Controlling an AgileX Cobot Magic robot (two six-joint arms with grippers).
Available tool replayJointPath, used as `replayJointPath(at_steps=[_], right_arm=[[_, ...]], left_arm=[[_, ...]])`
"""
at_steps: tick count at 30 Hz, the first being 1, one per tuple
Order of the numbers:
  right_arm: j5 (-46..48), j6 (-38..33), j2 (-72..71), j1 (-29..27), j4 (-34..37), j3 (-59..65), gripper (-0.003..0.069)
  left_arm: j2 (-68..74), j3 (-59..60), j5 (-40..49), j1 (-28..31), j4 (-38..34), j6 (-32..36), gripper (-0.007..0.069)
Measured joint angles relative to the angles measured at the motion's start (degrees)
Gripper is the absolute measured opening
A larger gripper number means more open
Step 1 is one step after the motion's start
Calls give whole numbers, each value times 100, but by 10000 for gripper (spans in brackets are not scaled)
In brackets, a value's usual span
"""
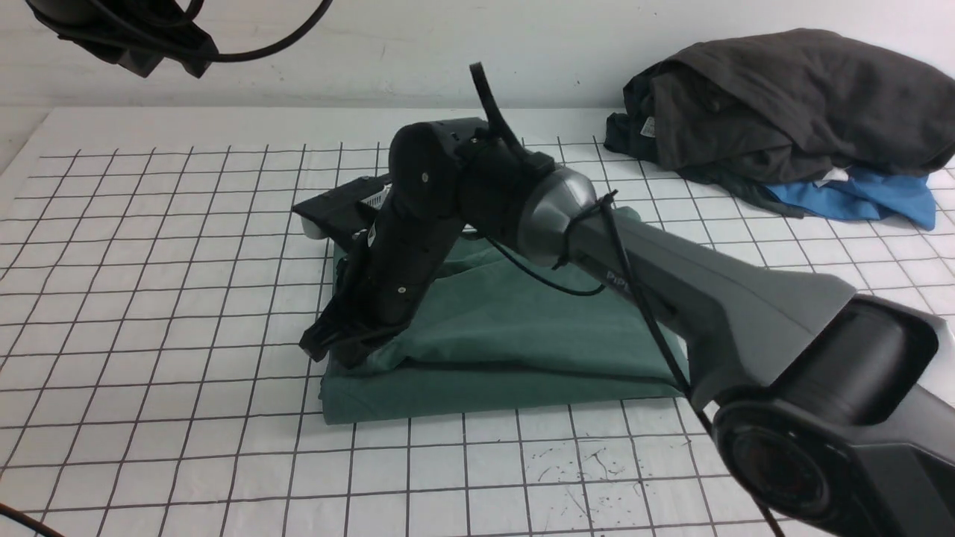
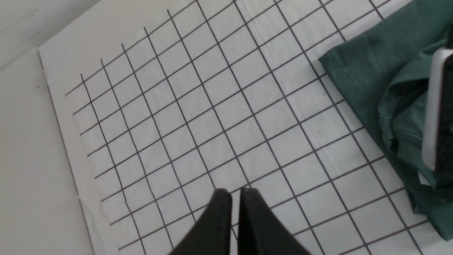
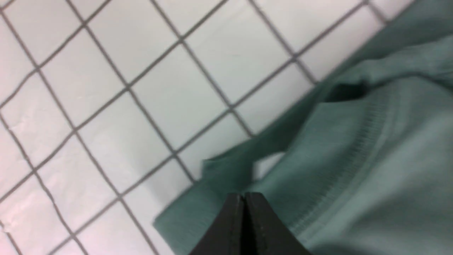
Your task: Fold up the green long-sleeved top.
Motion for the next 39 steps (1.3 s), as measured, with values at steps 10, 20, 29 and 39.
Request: replayJointPath(at_steps=[10,20,29,39], right_arm=[[-1,318,-1928,-641,-863,261,-14],[-204,170,-5124,-975,-1112,3744,-14],[-2719,130,-7761,-1015,-1134,6948,-14],[-4139,118,-10247,-1015,-1238,9282,-15]], left_arm=[[-1075,159,0,0,0,-100,15],[-3887,3464,-795,0,-122,-1418,15],[-6459,6701,-1890,0,-441,-1705,15],[-9004,8462,-3194,0,-587,-1705,15]])
